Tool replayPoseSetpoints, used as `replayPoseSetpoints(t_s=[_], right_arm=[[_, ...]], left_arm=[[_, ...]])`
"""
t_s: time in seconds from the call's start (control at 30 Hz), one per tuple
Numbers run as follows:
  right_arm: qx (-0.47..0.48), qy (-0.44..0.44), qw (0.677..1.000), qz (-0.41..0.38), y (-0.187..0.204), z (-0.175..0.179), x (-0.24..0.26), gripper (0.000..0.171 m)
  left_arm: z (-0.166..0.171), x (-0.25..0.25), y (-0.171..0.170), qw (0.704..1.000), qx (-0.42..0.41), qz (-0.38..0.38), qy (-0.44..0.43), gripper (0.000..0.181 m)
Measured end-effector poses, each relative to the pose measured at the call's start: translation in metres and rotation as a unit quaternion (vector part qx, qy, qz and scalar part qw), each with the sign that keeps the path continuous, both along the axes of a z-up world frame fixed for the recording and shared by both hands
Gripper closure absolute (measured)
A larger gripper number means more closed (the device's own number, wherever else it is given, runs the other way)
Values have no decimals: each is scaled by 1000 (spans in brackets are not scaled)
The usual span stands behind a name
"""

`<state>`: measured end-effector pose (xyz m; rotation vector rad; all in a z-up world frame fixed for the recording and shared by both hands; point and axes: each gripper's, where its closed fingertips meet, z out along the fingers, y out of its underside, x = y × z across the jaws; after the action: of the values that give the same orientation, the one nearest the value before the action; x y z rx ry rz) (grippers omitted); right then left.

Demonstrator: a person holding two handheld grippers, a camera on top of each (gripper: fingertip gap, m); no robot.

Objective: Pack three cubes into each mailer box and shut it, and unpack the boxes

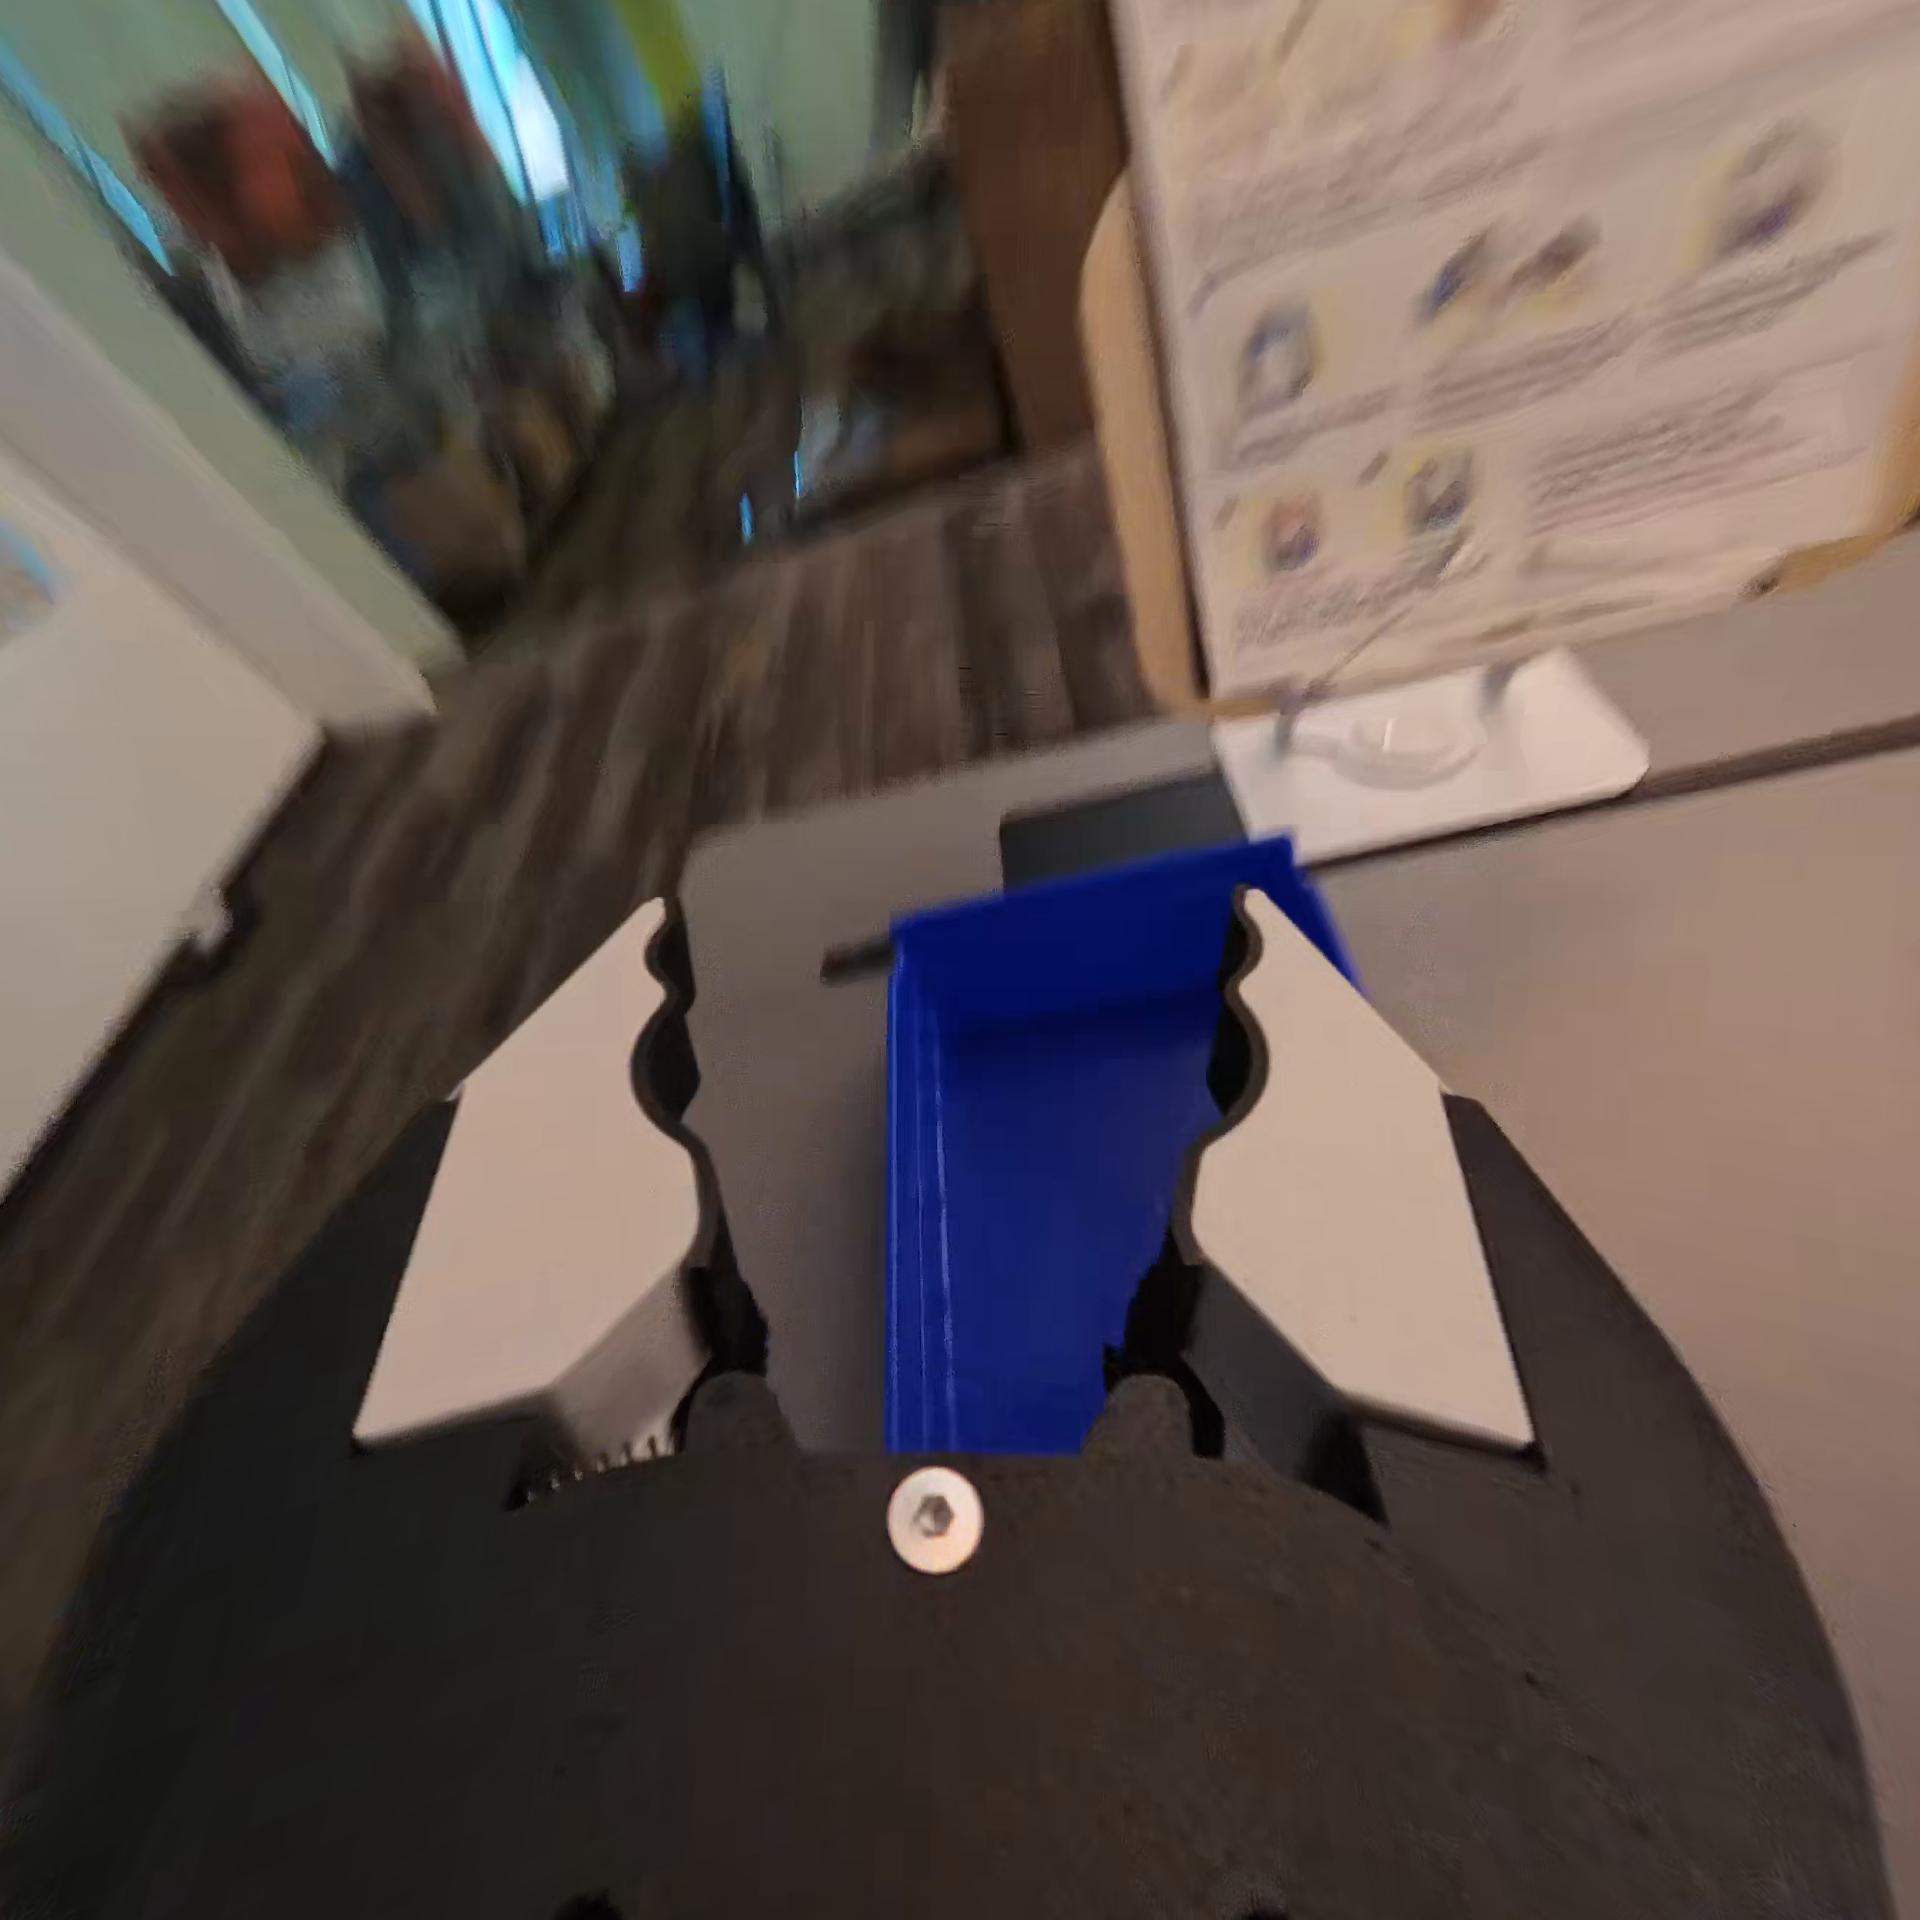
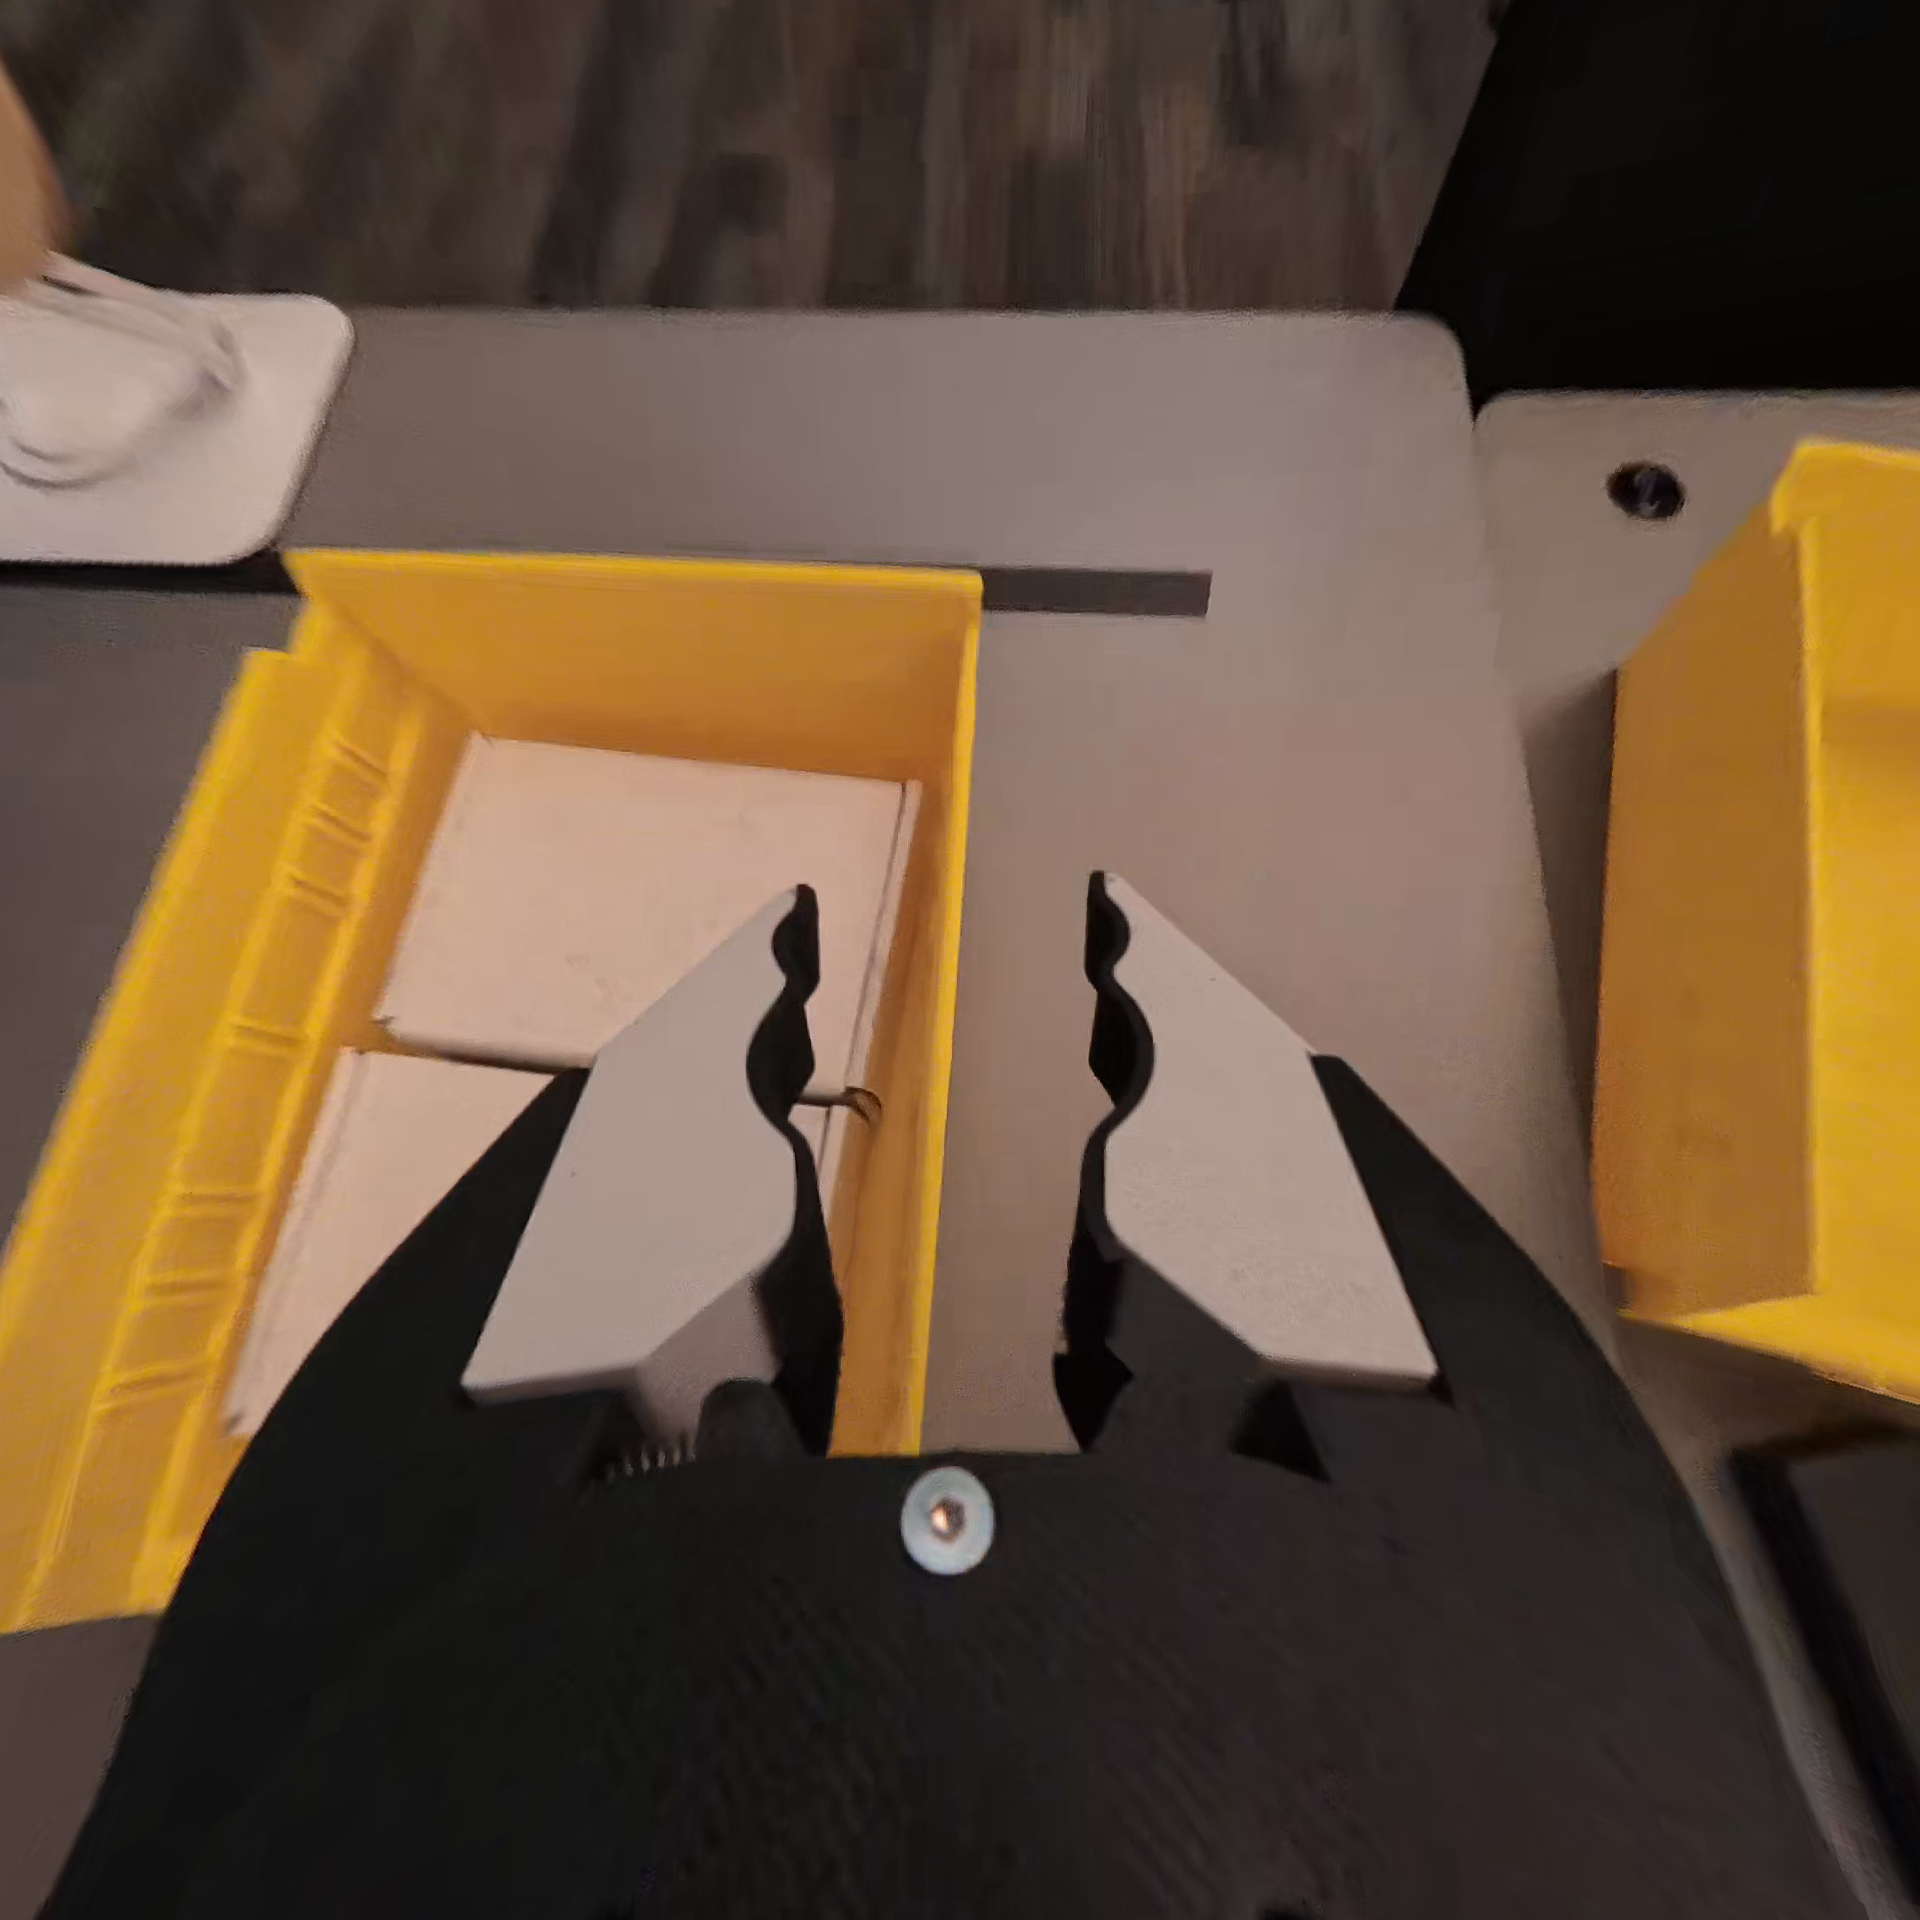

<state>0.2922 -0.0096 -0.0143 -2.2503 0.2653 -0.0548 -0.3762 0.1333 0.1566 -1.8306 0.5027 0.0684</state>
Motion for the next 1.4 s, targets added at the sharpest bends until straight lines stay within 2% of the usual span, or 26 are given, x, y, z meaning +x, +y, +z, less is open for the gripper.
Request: replayPoseSetpoints(t_s=[0.07,0.1,0.17,0.2,0.23,0.37,0.43,0.5,0.57,0.6,0.7,0.8,0.87,0.93,1.03,1.13,1.23,1.3,1.4], right_arm=[[-13,-14,1000,9,7,-25,5,120],[-58,-6,998,5,2,-41,9,118],[-115,10,993,19,-9,-61,5,117],[-125,9,992,22,-12,-66,6,117],[-133,12,991,17,-14,-69,9,116],[-169,90,981,-12,-17,-85,1,133],[-188,119,975,-19,-18,-93,-6,140],[-226,133,965,-14,-26,-104,-13,146],[-242,156,958,10,-29,-109,-26,166],[-246,151,957,7,-30,-109,-25,166],[-252,153,956,-8,-30,-109,-27,167],[-268,169,948,-17,-29,-110,-39,166],[-281,176,943,4,-25,-110,-56,167],[-296,172,939,33,-20,-110,-77,166],[-320,144,935,46,-10,-110,-102,167],[-333,112,934,68,3,-110,-129,167],[-325,51,941,77,26,-112,-148,167],[-317,22,944,89,40,-115,-162,165],[-311,23,942,122,48,-120,-182,163]], left_arm=[[-34,-26,17,992,-115,48,-24,90],[-55,-35,23,985,-153,59,-50,94],[-97,-45,37,976,-187,62,-97,104],[-114,-47,45,968,-222,55,-104,104],[-129,-52,50,957,-265,63,-102,95],[-173,-70,58,932,-343,82,-83,93],[-196,-75,57,916,-384,84,-80,101],[-223,-84,52,892,-437,90,-77,101],[-245,-89,43,866,-486,89,-83,108],[-252,-88,37,854,-506,81,-91,111],[-267,-93,26,835,-538,76,-91,125],[-278,-82,12,805,-582,46,-104,164],[-285,-77,6,791,-604,45,-85,170],[-287,-74,4,793,-606,47,-32,176],[-289,-51,-5,790,-610,19,67,176],[-288,0,-12,780,-621,-32,66,169],[-289,35,-15,782,-614,-51,99,170],[-289,52,-23,777,-615,-66,114,170],[-289,60,-37,767,-618,-82,151,165]])
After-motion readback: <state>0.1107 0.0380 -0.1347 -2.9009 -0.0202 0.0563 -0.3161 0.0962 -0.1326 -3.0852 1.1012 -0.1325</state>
